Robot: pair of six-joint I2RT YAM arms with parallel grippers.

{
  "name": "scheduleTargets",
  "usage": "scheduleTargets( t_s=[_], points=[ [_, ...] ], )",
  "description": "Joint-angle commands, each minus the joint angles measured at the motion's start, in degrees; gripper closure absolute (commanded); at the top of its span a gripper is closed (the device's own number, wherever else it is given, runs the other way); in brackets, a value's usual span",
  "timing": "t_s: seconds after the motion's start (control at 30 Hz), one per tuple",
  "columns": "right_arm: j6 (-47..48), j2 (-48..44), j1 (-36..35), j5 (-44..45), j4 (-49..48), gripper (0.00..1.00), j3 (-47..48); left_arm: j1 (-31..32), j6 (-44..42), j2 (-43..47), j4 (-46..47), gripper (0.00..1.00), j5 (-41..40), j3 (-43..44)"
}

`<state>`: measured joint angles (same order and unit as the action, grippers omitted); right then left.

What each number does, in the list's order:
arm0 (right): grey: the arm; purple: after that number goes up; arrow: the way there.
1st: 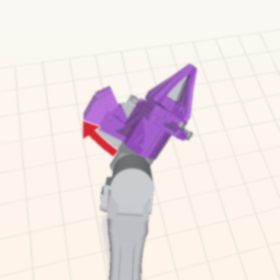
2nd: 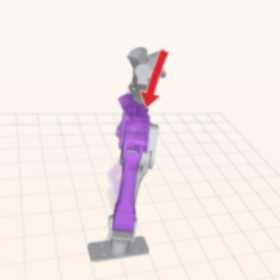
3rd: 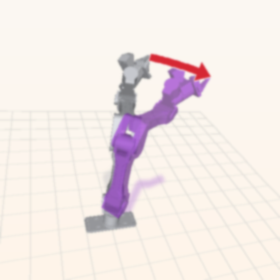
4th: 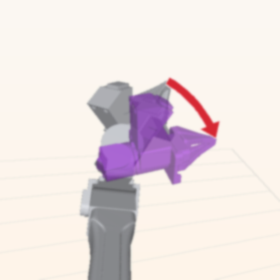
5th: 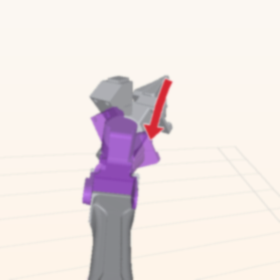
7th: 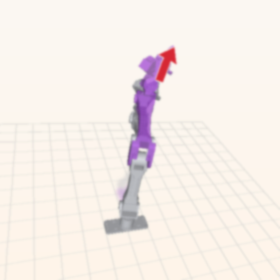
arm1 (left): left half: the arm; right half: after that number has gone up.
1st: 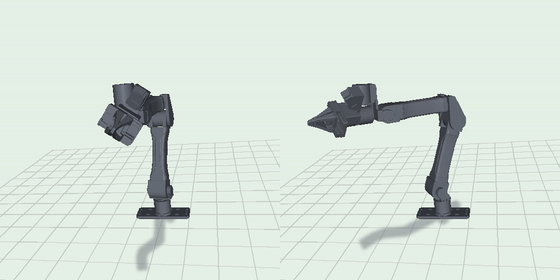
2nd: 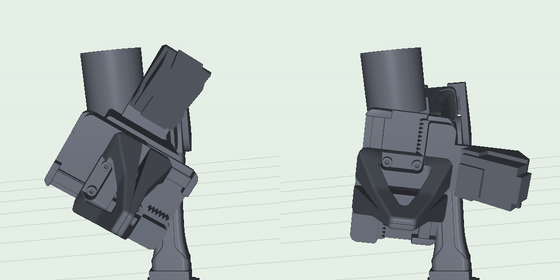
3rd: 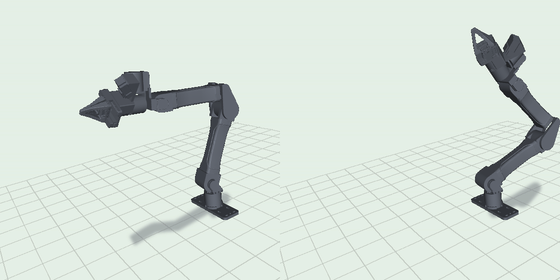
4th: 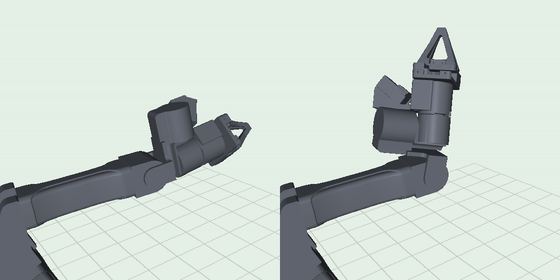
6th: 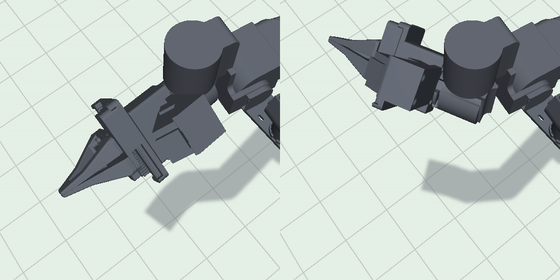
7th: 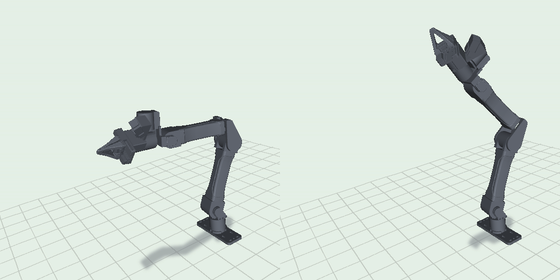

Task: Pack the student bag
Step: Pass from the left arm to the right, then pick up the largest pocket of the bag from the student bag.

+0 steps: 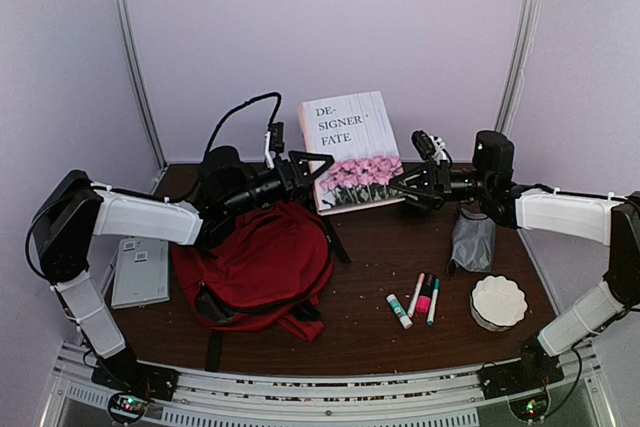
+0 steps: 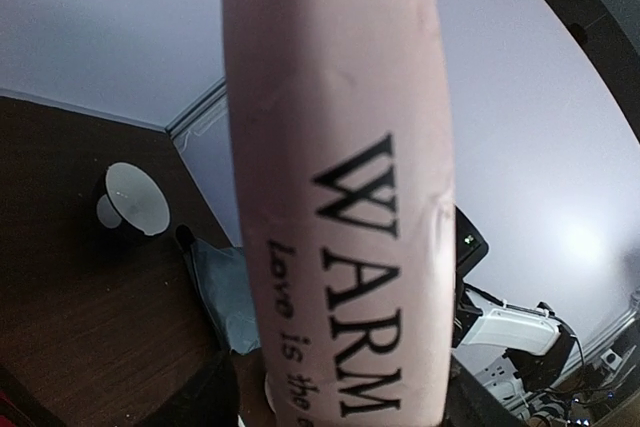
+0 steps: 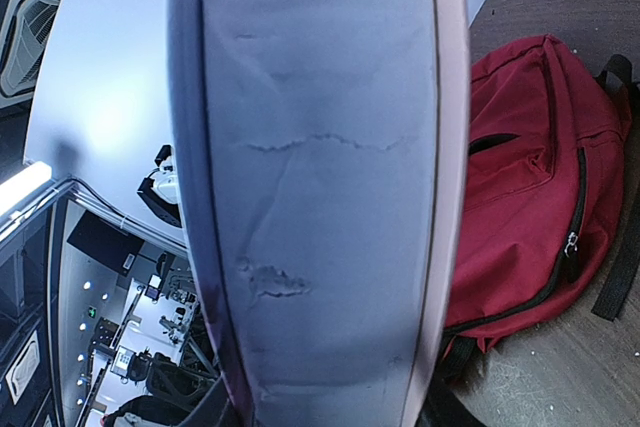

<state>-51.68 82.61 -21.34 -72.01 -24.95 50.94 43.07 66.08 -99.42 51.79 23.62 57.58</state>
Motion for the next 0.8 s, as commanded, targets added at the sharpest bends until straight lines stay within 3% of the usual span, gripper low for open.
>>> scheduleTargets(
  t_s=[0.0, 0.17, 0.3, 0.43, 0.57, 0.63, 0.77],
  points=[
    [0.7, -0.4, 1.3, -1.2, -1.9, 0.73, 0.6, -0.5, -3.5, 2.2, -4.3, 0.33, -1.2, -2.4],
    [0.8, -1.5, 4.8, -1.2, -2.1, 0.75, 0.9, -0.5, -14.5, 8.8, -23.2, 0.33, -2.5, -4.9],
    [5.0, -3.3, 7.5, -1.5, 3.9, 0.77, 1.5, 0.1, -28.9, 15.3, -46.6, 0.33, -7.5, -3.0],
    [21.8, -5.3, 8.5, -1.1, 25.4, 0.77, 5.5, 2.4, -44.3, 19.5, -68.3, 0.34, -12.9, 1.3],
    [41.3, -5.6, 8.7, 1.7, 50.2, 0.78, 10.7, 6.9, -52.8, 20.3, -83.2, 0.34, -15.9, 5.4],
    [47.2, -5.4, 8.8, 2.6, 58.4, 0.78, 12.4, 10.3, -55.1, 19.4, -89.0, 0.34, -19.5, 8.1],
    [50.0, -6.0, 9.9, 3.1, 61.8, 0.78, 12.3, 17.3, -57.0, 15.8, -97.2, 0.35, -27.5, 12.8]
  ],
)
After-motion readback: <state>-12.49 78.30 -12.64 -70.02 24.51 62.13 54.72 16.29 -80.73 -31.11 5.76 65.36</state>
